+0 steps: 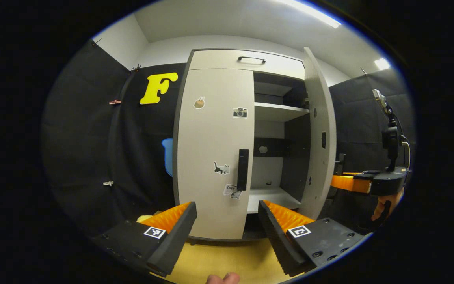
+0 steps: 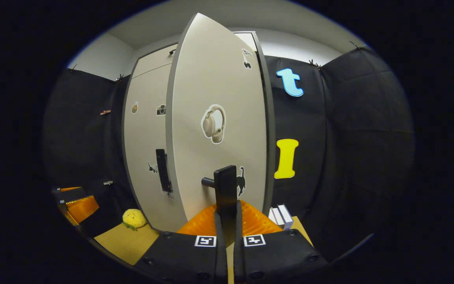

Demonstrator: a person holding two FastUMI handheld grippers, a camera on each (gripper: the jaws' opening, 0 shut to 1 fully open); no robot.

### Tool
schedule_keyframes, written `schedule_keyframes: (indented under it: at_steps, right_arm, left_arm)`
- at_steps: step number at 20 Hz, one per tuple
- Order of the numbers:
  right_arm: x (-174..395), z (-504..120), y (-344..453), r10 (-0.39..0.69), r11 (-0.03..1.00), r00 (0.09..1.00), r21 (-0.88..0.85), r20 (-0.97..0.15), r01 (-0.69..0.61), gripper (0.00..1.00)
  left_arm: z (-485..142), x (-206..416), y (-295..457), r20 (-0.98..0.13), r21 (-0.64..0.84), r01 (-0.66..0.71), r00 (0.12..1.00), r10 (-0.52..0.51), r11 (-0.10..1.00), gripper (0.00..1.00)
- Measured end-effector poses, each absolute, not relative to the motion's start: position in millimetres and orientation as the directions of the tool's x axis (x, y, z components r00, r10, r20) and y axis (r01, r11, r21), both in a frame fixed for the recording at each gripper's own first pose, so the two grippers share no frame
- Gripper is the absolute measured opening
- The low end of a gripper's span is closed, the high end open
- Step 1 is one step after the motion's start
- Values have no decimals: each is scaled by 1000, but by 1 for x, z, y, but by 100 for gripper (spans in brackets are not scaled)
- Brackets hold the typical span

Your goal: Open the right door of the double-door shoe cabinet with the right hand, and open the left door with the left hand.

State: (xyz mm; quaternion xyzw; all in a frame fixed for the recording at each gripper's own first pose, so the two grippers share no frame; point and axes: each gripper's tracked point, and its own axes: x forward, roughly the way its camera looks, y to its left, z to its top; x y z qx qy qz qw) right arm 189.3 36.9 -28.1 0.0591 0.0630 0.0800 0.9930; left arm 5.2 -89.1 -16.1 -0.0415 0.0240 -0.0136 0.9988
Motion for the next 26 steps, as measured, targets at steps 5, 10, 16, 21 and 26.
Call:
schedule_keyframes:
  at_steps: [5, 10, 16, 21, 26]
  right_arm:
    - [188, -31, 2, 59, 992, 990, 115, -127, -45, 9]
    - [180, -37, 16, 158, 967, 974, 225, -160, -119, 5]
    - [181, -37, 3, 142, 980, 979, 160, -146, -118, 7]
    - [177, -32, -3, 107, 979, 986, 187, -127, -82, 28]
    - [176, -20, -6, 82, 972, 993, 227, -81, -62, 81]
  left_arm:
    - [-16, 13, -121, -55, -64, 51, 997, -55, 997, 97]
    - [-12, 16, -140, -59, -49, 76, 995, -79, 996, 97]
    - [-11, 19, -148, -67, -33, 85, 994, -87, 996, 97]
    - [-11, 33, -152, -75, -3, 89, 993, -89, 996, 97]
    - [-6, 66, -158, -70, 21, 94, 993, -93, 995, 97]
